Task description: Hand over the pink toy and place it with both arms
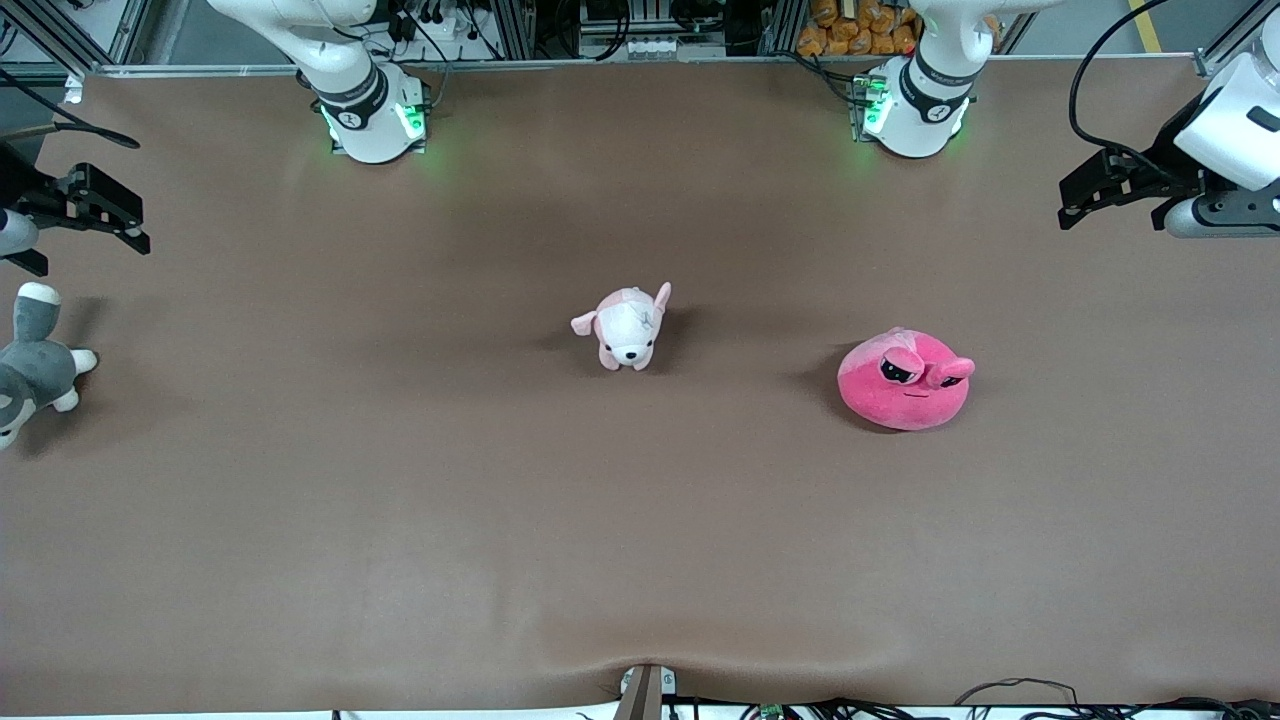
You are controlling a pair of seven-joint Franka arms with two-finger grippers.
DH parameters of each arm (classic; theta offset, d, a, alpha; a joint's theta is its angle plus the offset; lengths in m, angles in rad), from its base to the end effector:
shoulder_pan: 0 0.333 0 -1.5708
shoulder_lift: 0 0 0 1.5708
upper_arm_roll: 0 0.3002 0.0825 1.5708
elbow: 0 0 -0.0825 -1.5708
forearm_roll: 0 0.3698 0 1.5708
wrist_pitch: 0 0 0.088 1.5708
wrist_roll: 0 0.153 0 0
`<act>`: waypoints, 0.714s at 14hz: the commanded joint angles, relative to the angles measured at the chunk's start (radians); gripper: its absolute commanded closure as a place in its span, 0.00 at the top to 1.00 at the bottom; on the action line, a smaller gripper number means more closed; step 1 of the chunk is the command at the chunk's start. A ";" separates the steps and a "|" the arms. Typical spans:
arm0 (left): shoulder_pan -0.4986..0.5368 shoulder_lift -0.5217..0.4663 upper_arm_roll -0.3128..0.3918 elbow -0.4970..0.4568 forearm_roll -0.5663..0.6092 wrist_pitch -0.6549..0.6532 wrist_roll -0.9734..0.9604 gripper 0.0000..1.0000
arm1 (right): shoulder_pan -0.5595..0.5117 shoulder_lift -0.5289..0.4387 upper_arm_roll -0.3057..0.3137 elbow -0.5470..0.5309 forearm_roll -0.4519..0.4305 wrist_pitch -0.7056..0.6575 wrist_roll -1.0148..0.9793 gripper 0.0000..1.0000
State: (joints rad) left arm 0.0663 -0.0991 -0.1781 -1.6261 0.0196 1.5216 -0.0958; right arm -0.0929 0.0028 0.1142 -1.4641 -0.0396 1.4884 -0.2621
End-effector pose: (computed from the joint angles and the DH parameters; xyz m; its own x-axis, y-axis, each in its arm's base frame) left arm 0.5025 -0.0573 0.5843 0.9999 -0.0141 -0.0033 -0.0142 -0.9992 -0.0376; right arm 0.5339 0.0050 0.6024 0.9610 0.2763 0.0107 0.2756 -0.9603 0.0433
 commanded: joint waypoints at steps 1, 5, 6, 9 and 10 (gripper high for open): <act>0.010 0.010 0.002 0.017 -0.015 -0.003 0.021 1.00 | 0.001 0.003 -0.005 0.016 0.003 -0.016 -0.011 1.00; 0.018 0.042 0.002 0.055 -0.014 -0.003 0.013 1.00 | 0.001 0.003 -0.005 0.016 0.003 -0.016 -0.009 1.00; 0.018 0.055 0.006 0.066 -0.014 -0.003 0.015 1.00 | -0.002 0.005 -0.007 0.016 0.004 -0.016 -0.008 1.00; 0.017 0.058 0.006 0.060 -0.014 -0.006 0.018 1.00 | -0.007 0.013 -0.005 0.016 0.003 -0.016 -0.011 1.00; 0.017 0.056 0.006 0.057 -0.014 -0.006 0.019 1.00 | -0.007 0.014 -0.005 0.016 0.003 -0.016 -0.011 1.00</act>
State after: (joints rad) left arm 0.0804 -0.0530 -0.1728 -1.5923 0.0196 1.5263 -0.0958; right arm -0.0939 0.0083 0.1074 -1.4641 -0.0396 1.4849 -0.2621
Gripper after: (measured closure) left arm 0.000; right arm 0.000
